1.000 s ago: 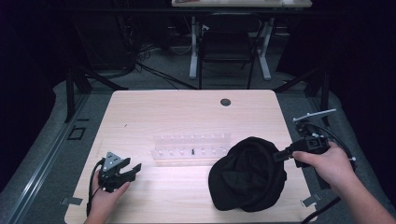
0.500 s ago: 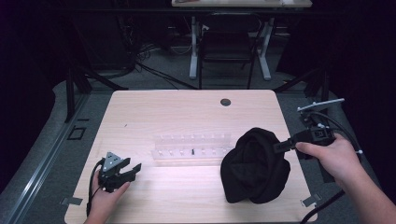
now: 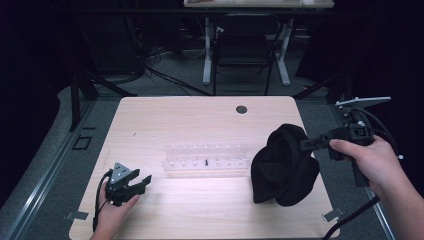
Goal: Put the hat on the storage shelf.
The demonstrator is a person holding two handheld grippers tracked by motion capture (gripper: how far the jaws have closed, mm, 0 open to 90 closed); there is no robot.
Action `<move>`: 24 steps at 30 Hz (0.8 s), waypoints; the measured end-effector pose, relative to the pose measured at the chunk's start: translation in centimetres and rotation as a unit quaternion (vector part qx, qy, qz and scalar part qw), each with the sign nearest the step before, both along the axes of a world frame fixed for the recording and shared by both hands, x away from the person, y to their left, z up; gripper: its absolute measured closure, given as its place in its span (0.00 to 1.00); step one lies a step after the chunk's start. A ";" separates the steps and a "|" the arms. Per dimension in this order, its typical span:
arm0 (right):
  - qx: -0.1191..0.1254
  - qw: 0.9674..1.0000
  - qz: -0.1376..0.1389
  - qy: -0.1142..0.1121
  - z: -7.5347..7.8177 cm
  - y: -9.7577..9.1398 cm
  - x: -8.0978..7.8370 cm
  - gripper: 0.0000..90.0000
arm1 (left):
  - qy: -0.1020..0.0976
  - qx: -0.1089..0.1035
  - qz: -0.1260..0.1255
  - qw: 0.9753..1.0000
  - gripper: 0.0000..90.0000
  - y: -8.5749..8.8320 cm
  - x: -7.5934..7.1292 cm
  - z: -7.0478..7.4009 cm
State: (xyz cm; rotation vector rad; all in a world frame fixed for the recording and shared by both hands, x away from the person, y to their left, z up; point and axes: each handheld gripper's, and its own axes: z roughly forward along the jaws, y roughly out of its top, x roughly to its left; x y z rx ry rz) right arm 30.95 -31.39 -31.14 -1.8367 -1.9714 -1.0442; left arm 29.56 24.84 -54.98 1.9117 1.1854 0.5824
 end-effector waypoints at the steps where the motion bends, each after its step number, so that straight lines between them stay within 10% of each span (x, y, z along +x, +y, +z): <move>1: 0.006 1.000 -0.002 -0.005 0.0 0.0 0.0 0.98 | 0.000 0.000 0.000 1.000 0.52 0.0 0.0 0.0; 24: 0.131 0.991 0.018 -0.029 0.5 2.1 1.9 0.98 | -0.002 -0.001 0.000 1.000 0.52 0.0 0.0 0.0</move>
